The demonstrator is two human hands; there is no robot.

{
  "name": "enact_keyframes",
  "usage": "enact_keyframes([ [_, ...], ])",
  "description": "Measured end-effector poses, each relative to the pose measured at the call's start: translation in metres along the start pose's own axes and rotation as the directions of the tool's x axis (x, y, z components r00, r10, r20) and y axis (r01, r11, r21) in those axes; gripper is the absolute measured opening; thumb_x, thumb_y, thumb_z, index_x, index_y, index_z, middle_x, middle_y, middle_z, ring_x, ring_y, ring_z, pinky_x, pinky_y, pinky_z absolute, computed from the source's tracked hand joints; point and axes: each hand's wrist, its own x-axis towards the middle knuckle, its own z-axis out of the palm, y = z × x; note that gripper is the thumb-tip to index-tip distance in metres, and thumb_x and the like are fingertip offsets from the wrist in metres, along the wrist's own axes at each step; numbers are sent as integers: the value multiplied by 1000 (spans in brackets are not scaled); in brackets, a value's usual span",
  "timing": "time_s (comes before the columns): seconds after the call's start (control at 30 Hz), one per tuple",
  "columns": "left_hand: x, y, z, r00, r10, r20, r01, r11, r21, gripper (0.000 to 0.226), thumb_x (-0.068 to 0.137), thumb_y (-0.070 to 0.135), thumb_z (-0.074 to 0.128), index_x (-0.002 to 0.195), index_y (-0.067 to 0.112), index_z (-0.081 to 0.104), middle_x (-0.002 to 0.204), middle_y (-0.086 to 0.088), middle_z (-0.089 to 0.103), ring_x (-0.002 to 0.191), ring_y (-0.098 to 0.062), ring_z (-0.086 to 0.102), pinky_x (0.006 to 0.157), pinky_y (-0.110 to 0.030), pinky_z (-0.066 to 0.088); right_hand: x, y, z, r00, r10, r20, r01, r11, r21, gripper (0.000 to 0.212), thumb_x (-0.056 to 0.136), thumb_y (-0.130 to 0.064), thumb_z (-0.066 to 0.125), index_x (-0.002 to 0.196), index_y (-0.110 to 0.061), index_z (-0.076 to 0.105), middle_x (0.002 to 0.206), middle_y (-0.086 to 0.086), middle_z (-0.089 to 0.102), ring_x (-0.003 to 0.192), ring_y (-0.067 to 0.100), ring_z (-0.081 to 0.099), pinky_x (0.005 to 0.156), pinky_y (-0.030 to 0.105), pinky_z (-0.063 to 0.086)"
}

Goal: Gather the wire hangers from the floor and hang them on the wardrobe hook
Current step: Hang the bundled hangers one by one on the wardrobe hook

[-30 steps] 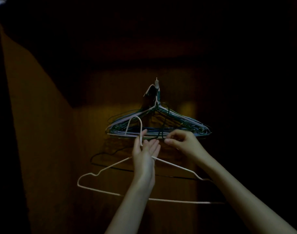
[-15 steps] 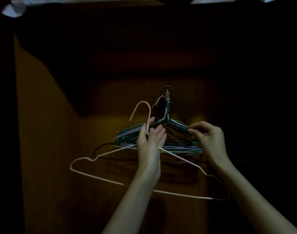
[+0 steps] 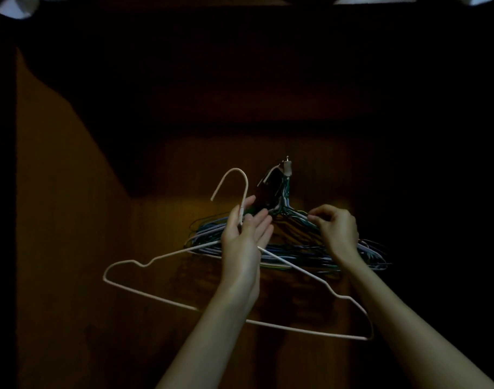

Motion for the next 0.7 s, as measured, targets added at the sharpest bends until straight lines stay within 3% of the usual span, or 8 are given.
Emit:
enact_keyframes([
  [0.17,6,-6,-8,1000,6,-14,-6,1000,-18,30,102,12,30,112,25,55,120,-15,58,111,-21,60,91,-26,52,4,6,7,999,25,42,-25,1000,-5,6,88,-18,63,84,-23,66,70,-10,59,61,8,55,53,24,41],
  [0.27,6,-11,-9,1000,-5,-17,4,999,-32,29,102,11,30,115,21,54,120,-17,58,111,-23,60,89,-26,52,2,14,7,996,46,71,-49,998,39,6,87,-15,64,85,-16,69,76,-3,63,76,22,63,70,37,51],
  [0.37,5,-14,-10,999,-22,-26,20,999,-46,29,102,10,31,113,21,55,118,-17,58,109,-23,61,87,-25,53,1,19,6,995,39,87,-46,996,73,5,85,-13,65,84,-15,69,77,0,65,78,24,64,76,44,54],
  [0.53,2,-17,-10,998,-48,-35,46,998,-38,30,102,10,30,113,22,55,118,-16,58,108,-22,61,91,-29,51,2,17,4,992,40,115,-50,996,79,6,85,-16,66,80,-19,67,77,-3,64,78,18,62,74,38,52],
  [0.7,-4,-22,-11,996,-74,-51,73,997,-14,31,102,10,28,122,17,51,120,-18,57,108,-23,60,91,-30,50,-7,18,2,994,-13,107,21,997,-70,12,89,-21,61,98,-19,70,96,0,65,85,17,61,71,37,53],
])
